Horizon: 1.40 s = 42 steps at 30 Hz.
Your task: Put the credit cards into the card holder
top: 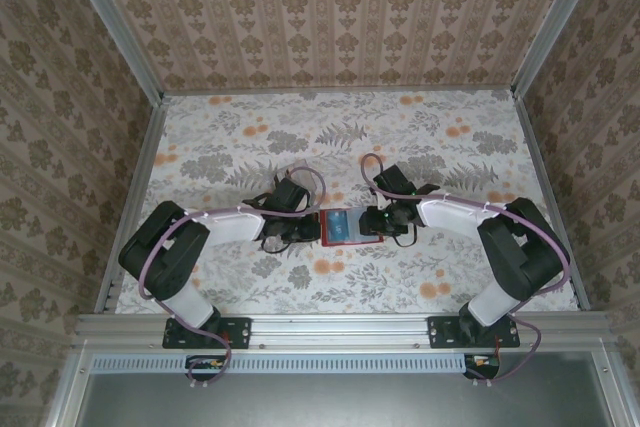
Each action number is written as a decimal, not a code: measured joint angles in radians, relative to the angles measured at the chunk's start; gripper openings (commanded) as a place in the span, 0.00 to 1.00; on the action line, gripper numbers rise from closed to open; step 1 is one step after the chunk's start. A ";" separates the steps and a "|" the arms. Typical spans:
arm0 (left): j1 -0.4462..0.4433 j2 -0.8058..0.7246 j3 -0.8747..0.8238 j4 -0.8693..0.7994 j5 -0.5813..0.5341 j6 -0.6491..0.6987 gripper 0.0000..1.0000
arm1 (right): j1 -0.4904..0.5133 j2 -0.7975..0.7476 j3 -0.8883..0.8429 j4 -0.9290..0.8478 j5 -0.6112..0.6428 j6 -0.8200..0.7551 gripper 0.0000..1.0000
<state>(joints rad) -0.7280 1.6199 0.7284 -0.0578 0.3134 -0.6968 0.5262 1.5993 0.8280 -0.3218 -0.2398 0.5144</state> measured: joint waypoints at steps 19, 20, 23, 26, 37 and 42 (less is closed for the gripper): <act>-0.010 -0.002 0.000 0.002 -0.008 0.000 0.00 | 0.000 0.002 0.000 0.015 -0.054 -0.009 0.19; -0.011 -0.002 0.000 0.002 -0.008 0.000 0.00 | 0.000 0.003 0.000 0.020 -0.057 -0.007 0.19; -0.011 -0.003 0.000 0.001 -0.007 0.000 0.00 | 0.000 0.006 0.000 0.031 -0.065 0.001 0.20; -0.011 -0.006 0.000 -0.001 -0.008 0.000 0.00 | 0.000 0.006 0.000 0.040 -0.073 0.013 0.26; -0.011 -0.033 -0.016 0.007 -0.021 0.000 0.00 | -0.005 0.006 -0.031 0.176 -0.191 0.060 0.40; -0.011 -0.034 -0.016 0.007 -0.023 0.000 0.00 | -0.017 0.006 -0.045 0.242 -0.251 0.092 0.41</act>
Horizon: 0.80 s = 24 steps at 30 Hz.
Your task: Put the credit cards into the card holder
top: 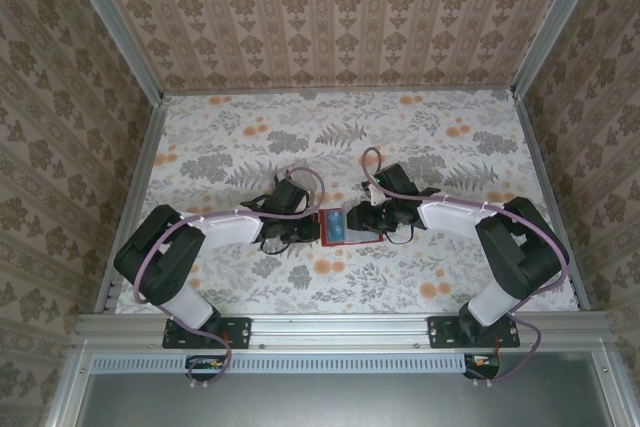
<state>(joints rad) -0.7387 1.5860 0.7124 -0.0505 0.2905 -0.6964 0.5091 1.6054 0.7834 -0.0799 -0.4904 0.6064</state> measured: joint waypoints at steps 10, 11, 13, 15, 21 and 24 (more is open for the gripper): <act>0.041 -0.074 -0.027 -0.011 -0.005 0.000 0.00 | -0.006 0.003 -0.026 0.105 -0.090 0.061 0.25; 0.048 -0.088 -0.033 -0.015 -0.008 0.000 0.00 | -0.006 0.007 -0.026 0.114 -0.095 0.066 0.23; 0.058 -0.117 -0.041 -0.027 -0.014 0.000 0.00 | -0.006 0.018 -0.026 0.128 -0.105 0.075 0.21; 0.060 -0.136 -0.043 -0.031 -0.018 0.000 0.00 | -0.006 0.027 -0.026 0.133 -0.112 0.078 0.20; 0.060 -0.140 -0.043 -0.033 -0.013 0.000 0.00 | -0.006 0.059 -0.026 0.160 -0.147 0.095 0.31; 0.060 -0.140 -0.043 -0.043 -0.008 0.001 0.00 | -0.006 0.088 -0.026 0.199 -0.197 0.115 0.33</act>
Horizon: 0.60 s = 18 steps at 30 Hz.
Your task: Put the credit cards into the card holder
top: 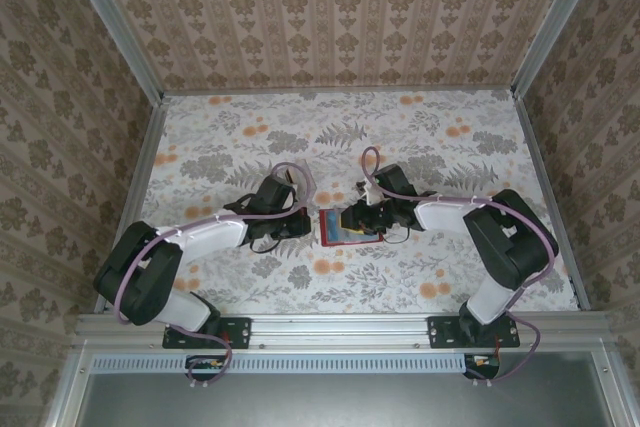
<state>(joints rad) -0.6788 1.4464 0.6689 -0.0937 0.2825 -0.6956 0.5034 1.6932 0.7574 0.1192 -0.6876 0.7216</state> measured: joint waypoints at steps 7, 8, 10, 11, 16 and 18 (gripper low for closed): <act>0.001 0.000 0.000 -0.039 0.001 0.012 0.00 | 0.000 0.038 -0.002 0.040 -0.047 0.024 0.32; 0.001 0.000 0.000 -0.041 0.001 0.012 0.00 | 0.000 0.040 -0.002 0.041 -0.048 0.027 0.33; 0.002 0.000 0.000 -0.040 0.002 0.012 0.00 | 0.000 0.043 -0.002 0.044 -0.049 0.032 0.35; 0.002 0.000 0.000 -0.040 0.005 0.012 0.00 | 0.000 0.045 -0.002 0.047 -0.050 0.036 0.35; 0.002 -0.007 0.000 -0.041 0.008 0.012 0.00 | 0.000 0.049 -0.002 0.068 -0.054 0.045 0.35; 0.005 -0.023 0.000 -0.045 0.008 0.012 0.01 | 0.000 0.048 -0.003 0.068 -0.054 0.045 0.37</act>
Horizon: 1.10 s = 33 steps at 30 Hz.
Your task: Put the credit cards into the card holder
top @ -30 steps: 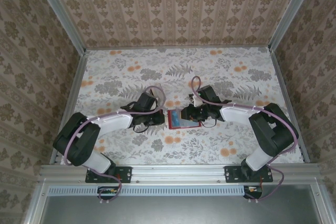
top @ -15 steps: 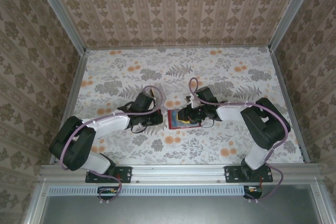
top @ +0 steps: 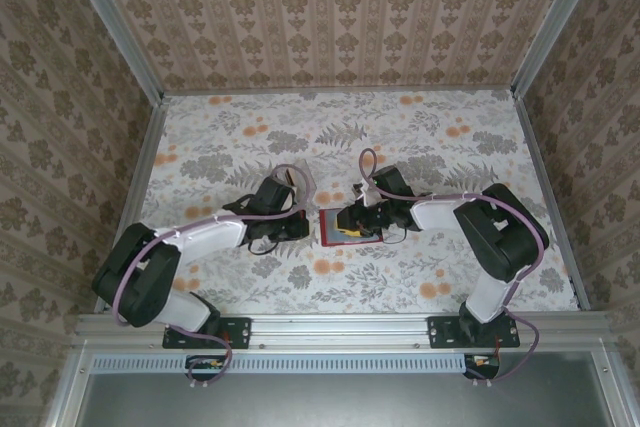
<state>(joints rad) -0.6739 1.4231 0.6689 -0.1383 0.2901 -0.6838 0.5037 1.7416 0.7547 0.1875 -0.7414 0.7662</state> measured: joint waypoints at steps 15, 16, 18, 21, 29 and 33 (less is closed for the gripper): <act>0.176 -0.292 0.035 -0.142 -0.130 -0.006 0.51 | 0.066 -0.078 0.195 -0.109 0.211 -0.127 0.46; 0.209 -0.291 0.034 -0.150 -0.134 -0.006 0.51 | 0.076 -0.055 0.233 -0.114 0.224 -0.134 0.46; 0.276 -0.283 0.035 -0.163 -0.134 -0.009 0.51 | 0.098 -0.004 0.310 -0.126 0.255 -0.144 0.46; 0.364 -0.259 0.034 -0.166 -0.126 -0.014 0.56 | 0.128 0.080 0.423 -0.168 0.304 -0.166 0.47; 0.407 -0.251 0.032 -0.169 -0.097 -0.020 0.68 | 0.178 0.221 0.638 -0.354 0.453 -0.218 0.49; 0.421 -0.230 0.014 -0.162 -0.092 -0.019 0.72 | 0.188 0.266 0.731 -0.430 0.512 -0.240 0.52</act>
<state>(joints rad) -0.2531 1.1927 0.6830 -0.3004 0.1978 -0.7033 0.6922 2.0075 1.4860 -0.2420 -0.2295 0.5259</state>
